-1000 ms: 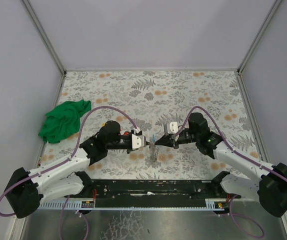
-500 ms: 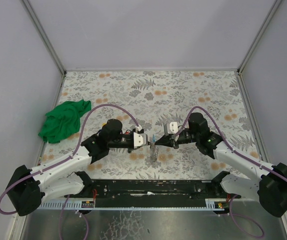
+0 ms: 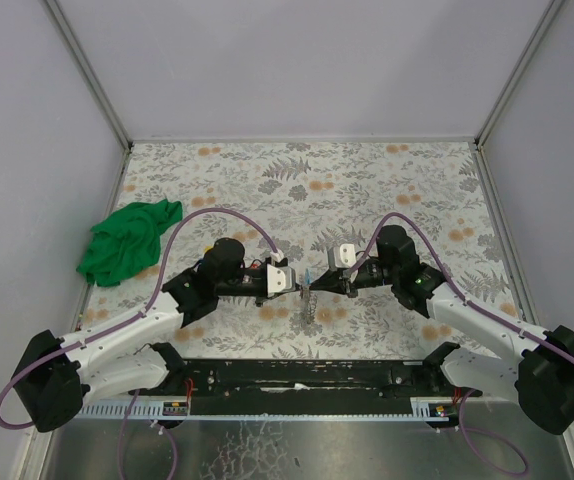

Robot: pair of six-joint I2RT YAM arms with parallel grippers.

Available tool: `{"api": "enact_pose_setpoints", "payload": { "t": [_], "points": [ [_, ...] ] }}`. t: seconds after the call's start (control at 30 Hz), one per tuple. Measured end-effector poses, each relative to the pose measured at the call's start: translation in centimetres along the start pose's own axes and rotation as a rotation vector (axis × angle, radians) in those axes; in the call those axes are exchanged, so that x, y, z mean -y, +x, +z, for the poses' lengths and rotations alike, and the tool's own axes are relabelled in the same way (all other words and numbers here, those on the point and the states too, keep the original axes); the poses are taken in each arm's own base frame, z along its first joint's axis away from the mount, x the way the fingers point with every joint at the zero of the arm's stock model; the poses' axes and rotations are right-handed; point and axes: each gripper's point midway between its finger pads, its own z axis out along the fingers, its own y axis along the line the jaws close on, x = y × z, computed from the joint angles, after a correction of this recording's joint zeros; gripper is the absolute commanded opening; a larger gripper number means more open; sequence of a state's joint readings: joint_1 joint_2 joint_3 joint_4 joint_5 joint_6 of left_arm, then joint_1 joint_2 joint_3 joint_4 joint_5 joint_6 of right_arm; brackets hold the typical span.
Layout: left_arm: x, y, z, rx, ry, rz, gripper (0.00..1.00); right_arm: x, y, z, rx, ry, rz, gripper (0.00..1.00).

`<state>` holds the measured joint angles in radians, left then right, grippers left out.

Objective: Put the keys on the keyring

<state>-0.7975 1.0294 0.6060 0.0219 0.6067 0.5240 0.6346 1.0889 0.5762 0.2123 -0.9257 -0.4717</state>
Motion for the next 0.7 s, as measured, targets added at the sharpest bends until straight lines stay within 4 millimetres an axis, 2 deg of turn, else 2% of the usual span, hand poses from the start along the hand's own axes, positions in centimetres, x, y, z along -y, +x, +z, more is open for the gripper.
{"api": "enact_pose_setpoints", "payload": {
  "t": [0.7],
  "points": [
    [0.3,-0.2,0.0,0.009,0.012,-0.02,0.0,0.23,0.24,-0.05,-0.012,0.015,0.004,0.0]
  ]
}}
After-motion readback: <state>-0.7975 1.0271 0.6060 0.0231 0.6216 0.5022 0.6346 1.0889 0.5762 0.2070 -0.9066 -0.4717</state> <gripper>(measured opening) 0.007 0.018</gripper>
